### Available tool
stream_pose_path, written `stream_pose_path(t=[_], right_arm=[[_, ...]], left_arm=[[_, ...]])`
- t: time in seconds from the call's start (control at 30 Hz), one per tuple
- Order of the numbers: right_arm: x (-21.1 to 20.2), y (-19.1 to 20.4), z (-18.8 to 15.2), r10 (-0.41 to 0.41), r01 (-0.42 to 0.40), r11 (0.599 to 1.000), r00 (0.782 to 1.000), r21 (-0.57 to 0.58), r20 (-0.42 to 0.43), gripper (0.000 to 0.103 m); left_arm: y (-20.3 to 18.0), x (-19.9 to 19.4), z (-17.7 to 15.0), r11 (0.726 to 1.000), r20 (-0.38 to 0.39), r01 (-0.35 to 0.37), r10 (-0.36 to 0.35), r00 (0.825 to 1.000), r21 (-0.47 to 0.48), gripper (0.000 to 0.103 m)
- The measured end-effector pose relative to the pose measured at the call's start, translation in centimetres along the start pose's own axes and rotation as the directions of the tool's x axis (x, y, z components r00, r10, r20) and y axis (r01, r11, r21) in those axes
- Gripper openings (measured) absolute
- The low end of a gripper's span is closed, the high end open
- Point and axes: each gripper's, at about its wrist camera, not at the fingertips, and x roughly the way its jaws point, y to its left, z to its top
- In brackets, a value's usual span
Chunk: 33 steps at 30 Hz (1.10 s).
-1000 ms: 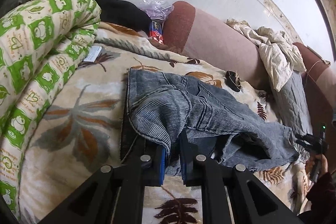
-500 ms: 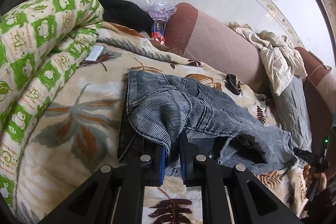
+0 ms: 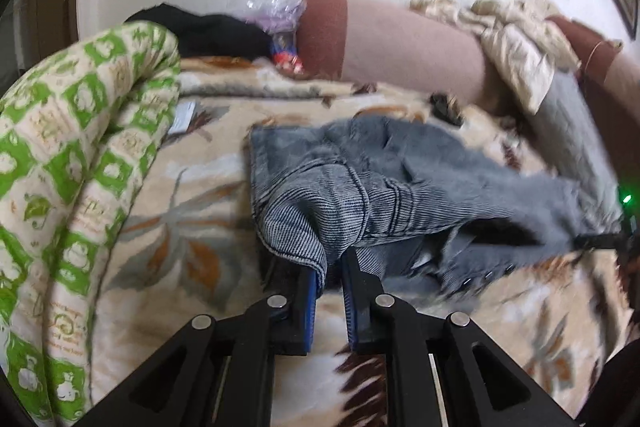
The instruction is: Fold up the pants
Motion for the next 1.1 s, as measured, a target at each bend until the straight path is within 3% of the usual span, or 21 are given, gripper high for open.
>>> stream_pose_path(t=[0.13, 0.23, 0.3, 0.37, 0.43, 0.5, 0.6, 0.7, 0.87, 0.97, 1.1], right_arm=[[-0.3, 0.5, 0.4, -0.036, 0.035, 0.999, 0.999, -0.024, -0.027, 0.041], [-1.1, 1.5, 0.8, -0.053, 0.052, 0.998, 0.998, -0.025, -0.03, 0.043], [-2.6, 3.0, 1.2, -0.004, 0.006, 0.998, 1.0, -0.056, 0.03, 0.043], [-3.7, 4.6, 1.8, 0.075, -0.069, 0.994, 0.994, -0.084, 0.079, 0.044], [-4.6, 6.5, 2.3, 0.186, -0.172, 0.979, 0.974, -0.107, 0.131, 0.048], [-4.6, 9.2, 2.7, 0.253, -0.233, 0.961, 0.959, -0.151, 0.127, 0.049], [-3.4, 13.0, 3.0, 0.199, -0.172, 0.958, 0.975, -0.23, 0.101, 0.049], [-2.3, 13.5, 2.6, 0.167, -0.144, 0.956, 0.984, -0.255, 0.069, 0.049], [-2.0, 10.7, 2.7, 0.143, -0.126, 0.974, 0.987, -0.187, 0.075, 0.049], [-1.2, 9.4, 3.2, 0.162, -0.153, 0.981, 0.984, -0.117, 0.07, 0.049], [0.6, 9.7, 3.3, 0.165, -0.162, 0.981, 0.986, -0.108, 0.02, 0.049]], left_arm=[[0.2, -0.8, 0.2, 1.0, -0.007, 0.021, -0.021, 1.0, 0.0, 0.016], [-0.3, -2.6, 0.9, 0.998, 0.009, -0.014, 0.014, 1.0, 0.056, 0.015], [-0.3, -4.5, 1.5, 0.998, 0.053, 0.003, -0.006, 0.999, 0.065, 0.015], [0.1, -7.0, 2.4, 0.997, 0.133, 0.07, -0.073, 0.988, 0.029, 0.015], [0.0, -8.1, 3.0, 0.987, 0.193, 0.162, -0.156, 0.969, -0.018, 0.017], [-1.0, -7.7, 3.6, 0.98, 0.211, 0.196, -0.186, 0.96, -0.028, 0.017], [-3.5, -5.6, 4.0, 0.986, 0.218, 0.167, -0.168, 0.961, 0.022, 0.017], [-5.4, -2.9, 4.7, 0.982, 0.212, 0.185, -0.188, 0.959, 0.033, 0.017], [-7.5, 1.4, 5.4, 0.969, 0.152, 0.245, -0.244, 0.958, 0.012, 0.017], [-8.2, 4.1, 4.7, 0.975, 0.025, 0.222, -0.222, 0.975, -0.017, 0.017], [-8.5, 6.1, 2.9, 0.976, -0.086, 0.215, -0.216, 0.973, -0.025, 0.017]])
